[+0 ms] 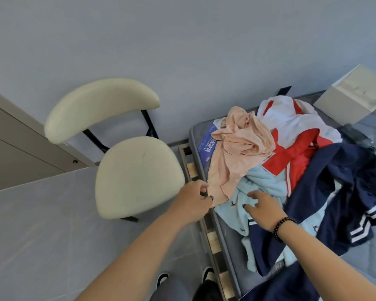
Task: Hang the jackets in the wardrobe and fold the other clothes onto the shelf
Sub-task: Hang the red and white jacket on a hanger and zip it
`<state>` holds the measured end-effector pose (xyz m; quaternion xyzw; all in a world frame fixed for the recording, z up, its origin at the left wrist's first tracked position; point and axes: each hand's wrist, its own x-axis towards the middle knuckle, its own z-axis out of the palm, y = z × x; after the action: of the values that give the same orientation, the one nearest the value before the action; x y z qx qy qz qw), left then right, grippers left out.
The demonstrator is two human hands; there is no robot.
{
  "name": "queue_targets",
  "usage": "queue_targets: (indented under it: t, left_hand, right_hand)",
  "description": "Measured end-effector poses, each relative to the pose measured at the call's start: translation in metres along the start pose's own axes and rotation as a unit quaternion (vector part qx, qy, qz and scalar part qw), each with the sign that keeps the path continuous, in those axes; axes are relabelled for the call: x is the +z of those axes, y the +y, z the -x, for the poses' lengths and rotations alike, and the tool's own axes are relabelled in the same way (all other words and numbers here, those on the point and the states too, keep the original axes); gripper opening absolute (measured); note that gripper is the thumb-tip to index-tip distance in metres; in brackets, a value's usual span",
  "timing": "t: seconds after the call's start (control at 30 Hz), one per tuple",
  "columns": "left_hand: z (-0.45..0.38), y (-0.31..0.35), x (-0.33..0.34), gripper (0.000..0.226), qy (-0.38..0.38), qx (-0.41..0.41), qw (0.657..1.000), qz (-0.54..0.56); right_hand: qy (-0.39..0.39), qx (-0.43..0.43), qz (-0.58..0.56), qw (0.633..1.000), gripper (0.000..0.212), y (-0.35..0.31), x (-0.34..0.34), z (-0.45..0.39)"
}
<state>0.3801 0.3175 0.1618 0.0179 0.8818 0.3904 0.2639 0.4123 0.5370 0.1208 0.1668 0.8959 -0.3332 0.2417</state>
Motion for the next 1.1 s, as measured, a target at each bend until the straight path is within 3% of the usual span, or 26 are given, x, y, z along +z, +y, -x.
queue_targets:
  t: [0.23, 0.4, 0.5, 0.57, 0.63, 0.7, 0.8, 0.87, 0.93, 1.0, 1.1]
  left_hand:
    - [-0.077, 0.017, 0.011, 0.042, -0.004, -0.017, 1.0, 0.021]
    - [-0.155, 0.01, 0.026, 0.039, -0.024, -0.019, 0.999, 0.012]
    - [-0.199, 0.001, 0.039, 0.04, -0.042, -0.024, 0.999, 0.006]
    - [-0.223, -0.004, 0.05, 0.042, -0.059, -0.022, 0.998, 0.007]
    - [-0.239, -0.009, 0.059, 0.042, -0.077, -0.021, 0.997, 0.007]
    - [-0.25, -0.014, 0.066, 0.042, -0.09, -0.021, 0.996, 0.009]
    - [-0.26, -0.022, 0.07, 0.042, -0.103, -0.03, 0.994, 0.015]
    - [-0.265, -0.026, 0.07, 0.039, -0.104, -0.037, 0.994, 0.012]
    - [-0.27, -0.03, 0.07, 0.037, -0.107, -0.043, 0.993, 0.008]
    - [-0.27, -0.031, 0.071, 0.037, -0.115, -0.049, 0.992, 0.011]
    - [-0.266, -0.028, 0.071, 0.036, -0.126, -0.05, 0.99, 0.026]
  right_hand:
    - [0.013, 0.079, -0.084, 0.993, 0.039, 0.027, -0.035, -0.099]
    - [0.049, 0.177, -0.204, 0.962, 0.036, 0.059, -0.035, -0.188]
    - [0.105, 0.223, -0.323, 0.914, 0.041, 0.081, -0.028, -0.234]
    - [0.182, 0.246, -0.409, 0.859, 0.045, 0.092, -0.027, -0.256]
    - [0.267, 0.329, -0.399, 0.813, 0.055, 0.107, -0.026, -0.272]
    - [0.27, 0.409, -0.38, 0.784, 0.066, 0.126, -0.023, -0.281]
    - [0.2, 0.365, -0.509, 0.753, 0.054, 0.142, -0.011, -0.295]
    - [0.209, 0.334, -0.565, 0.725, 0.051, 0.15, -0.008, -0.302]
    - [0.218, 0.299, -0.569, 0.735, 0.047, 0.153, -0.008, -0.302]
    - [0.209, 0.297, -0.641, 0.676, 0.042, 0.156, -0.01, -0.299]
    - [0.256, 0.301, -0.658, 0.642, 0.037, 0.152, -0.018, -0.291]
